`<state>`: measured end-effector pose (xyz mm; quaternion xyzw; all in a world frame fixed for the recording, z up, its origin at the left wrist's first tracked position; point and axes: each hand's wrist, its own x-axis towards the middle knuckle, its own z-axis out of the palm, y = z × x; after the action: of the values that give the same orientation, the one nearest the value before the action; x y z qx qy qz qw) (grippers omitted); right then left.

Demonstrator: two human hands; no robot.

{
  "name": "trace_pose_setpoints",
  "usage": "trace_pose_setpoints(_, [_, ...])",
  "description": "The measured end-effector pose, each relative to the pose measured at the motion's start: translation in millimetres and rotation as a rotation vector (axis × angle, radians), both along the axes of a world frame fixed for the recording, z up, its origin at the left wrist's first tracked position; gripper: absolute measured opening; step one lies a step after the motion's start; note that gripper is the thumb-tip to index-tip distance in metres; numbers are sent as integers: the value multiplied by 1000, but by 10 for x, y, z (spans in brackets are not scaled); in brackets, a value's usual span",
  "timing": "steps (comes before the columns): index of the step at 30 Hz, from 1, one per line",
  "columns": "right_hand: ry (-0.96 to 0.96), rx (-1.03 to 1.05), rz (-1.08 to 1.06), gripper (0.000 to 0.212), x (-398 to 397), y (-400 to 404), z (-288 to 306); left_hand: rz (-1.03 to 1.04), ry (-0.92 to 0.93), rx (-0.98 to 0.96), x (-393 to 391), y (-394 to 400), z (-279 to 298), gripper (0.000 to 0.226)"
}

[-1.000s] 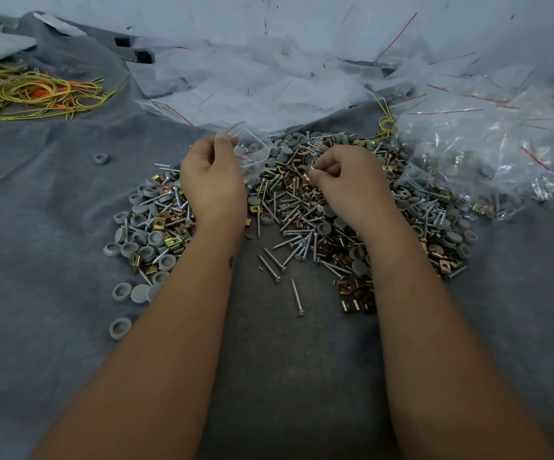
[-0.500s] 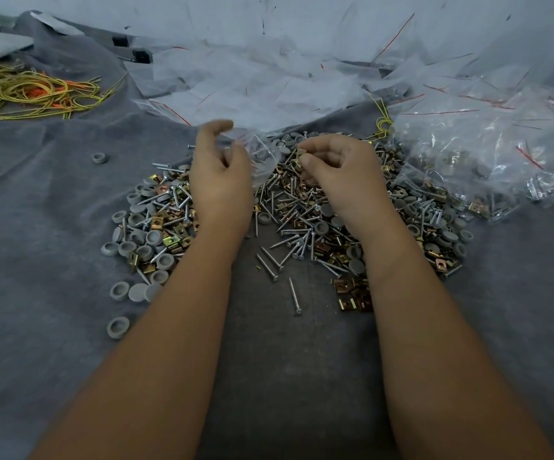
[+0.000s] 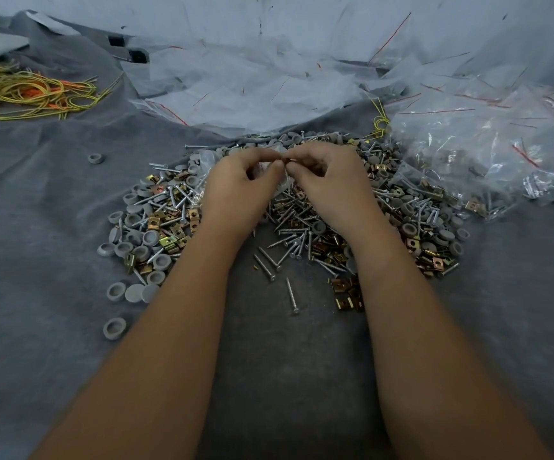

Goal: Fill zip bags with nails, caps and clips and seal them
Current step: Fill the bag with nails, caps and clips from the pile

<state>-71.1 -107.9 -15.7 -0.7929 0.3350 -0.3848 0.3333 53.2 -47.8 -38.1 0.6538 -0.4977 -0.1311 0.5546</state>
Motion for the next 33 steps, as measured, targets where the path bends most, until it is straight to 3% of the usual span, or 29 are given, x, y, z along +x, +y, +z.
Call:
trace_pose_setpoints(9, [-60,33,4,23,-32,-25,7,-40,-49,-21,-19,15,24,4])
trace_pose_setpoints(13, [-57,7,56,30,12,5,6,-95,203,-26,-31,21,60,15])
trace_pose_setpoints(21, [8,0,22,26,-26,0,3,15,465,-82,53,29,77,27])
trace_pose_setpoints(26, [-33,9,-32,24,-25,-7,-1,-34,257,-37,-12,22,41,12])
trace_pose_setpoints(30, [-49,20,-18,16,2,3,-18,12,183,-20,-7,0,31,19])
trace_pose_setpoints(33, [-31,0,9,21,27,20,-37,44,124,-15,2,-3,15,19])
